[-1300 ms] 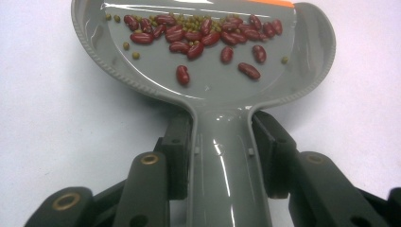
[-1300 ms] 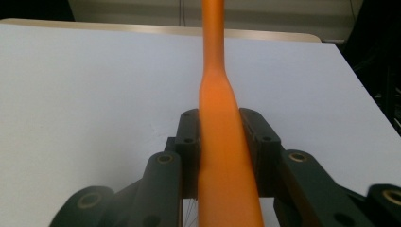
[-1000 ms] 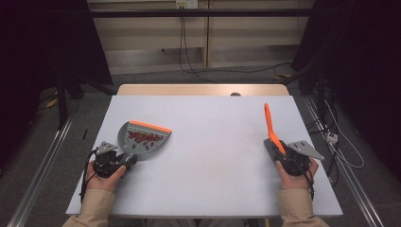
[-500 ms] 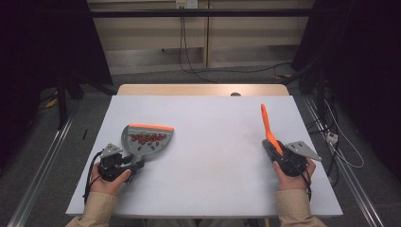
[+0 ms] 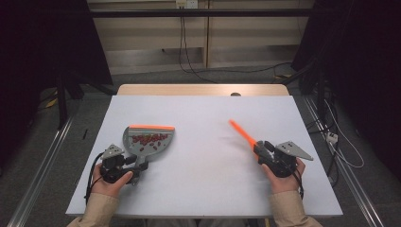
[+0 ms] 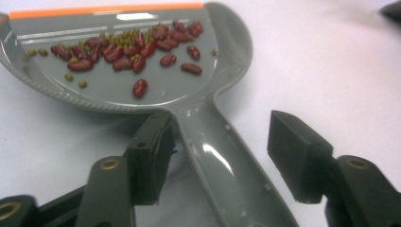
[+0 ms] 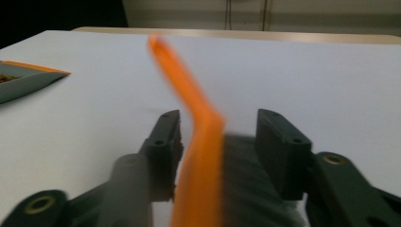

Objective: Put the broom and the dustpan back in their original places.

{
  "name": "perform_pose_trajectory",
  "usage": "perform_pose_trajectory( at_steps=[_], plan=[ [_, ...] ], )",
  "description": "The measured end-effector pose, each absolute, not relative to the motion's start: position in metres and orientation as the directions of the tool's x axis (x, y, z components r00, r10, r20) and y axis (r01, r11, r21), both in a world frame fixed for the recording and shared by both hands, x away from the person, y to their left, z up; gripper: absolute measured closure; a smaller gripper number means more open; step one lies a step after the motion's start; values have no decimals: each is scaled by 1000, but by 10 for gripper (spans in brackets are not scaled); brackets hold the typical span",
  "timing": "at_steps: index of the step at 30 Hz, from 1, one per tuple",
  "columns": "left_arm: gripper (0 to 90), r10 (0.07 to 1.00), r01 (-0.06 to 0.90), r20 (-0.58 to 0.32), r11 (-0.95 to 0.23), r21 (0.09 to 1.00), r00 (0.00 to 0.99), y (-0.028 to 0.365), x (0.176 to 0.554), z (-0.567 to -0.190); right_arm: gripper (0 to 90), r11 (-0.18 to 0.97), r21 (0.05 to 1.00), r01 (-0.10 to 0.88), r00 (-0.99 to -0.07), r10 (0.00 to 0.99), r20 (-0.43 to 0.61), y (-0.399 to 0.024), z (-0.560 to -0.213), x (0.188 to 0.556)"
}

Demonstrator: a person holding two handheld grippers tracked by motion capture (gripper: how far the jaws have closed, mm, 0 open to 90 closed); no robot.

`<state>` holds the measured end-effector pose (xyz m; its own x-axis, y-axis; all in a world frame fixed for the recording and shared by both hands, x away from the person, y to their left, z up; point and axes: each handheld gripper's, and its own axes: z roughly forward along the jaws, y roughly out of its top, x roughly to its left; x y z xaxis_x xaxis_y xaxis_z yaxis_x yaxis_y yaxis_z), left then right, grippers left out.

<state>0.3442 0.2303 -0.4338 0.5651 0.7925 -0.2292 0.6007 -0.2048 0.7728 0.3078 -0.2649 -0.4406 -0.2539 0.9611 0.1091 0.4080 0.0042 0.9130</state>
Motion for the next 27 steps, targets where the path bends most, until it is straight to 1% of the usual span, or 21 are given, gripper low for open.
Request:
perform_pose_trajectory(
  at_steps=[1,3,5,7,9,16,22,27],
  plan=[
    [308,787,587,-232,-194,786,571,230,344,-432,425,8,916,402,-269,957,110,-262,-440,308],
    [246,784,557,-224,-180,811,579,231,344,-429,350,16,914,406,-305,945,119,-259,-439,309],
    [191,776,540,-217,-182,822,592,230,344,-428,332,19,916,400,-315,942,118,-259,-438,308],
    [174,766,524,-210,-188,831,608,231,345,-428,276,11,915,404,-319,939,129,-261,-439,308],
    [147,752,512,-214,-186,838,623,232,346,-429,259,6,910,416,-316,939,138,-264,-440,306],
    [101,720,462,-207,-175,869,662,235,344,-425,222,7,909,418,-331,932,145,-274,-440,300],
    [94,701,439,-204,-171,882,683,240,341,-425,192,29,908,417,-368,919,140,-276,-439,291],
    [94,693,431,-206,-165,887,691,246,338,-425,179,37,903,428,-377,915,141,-281,-442,286]
  ],
)
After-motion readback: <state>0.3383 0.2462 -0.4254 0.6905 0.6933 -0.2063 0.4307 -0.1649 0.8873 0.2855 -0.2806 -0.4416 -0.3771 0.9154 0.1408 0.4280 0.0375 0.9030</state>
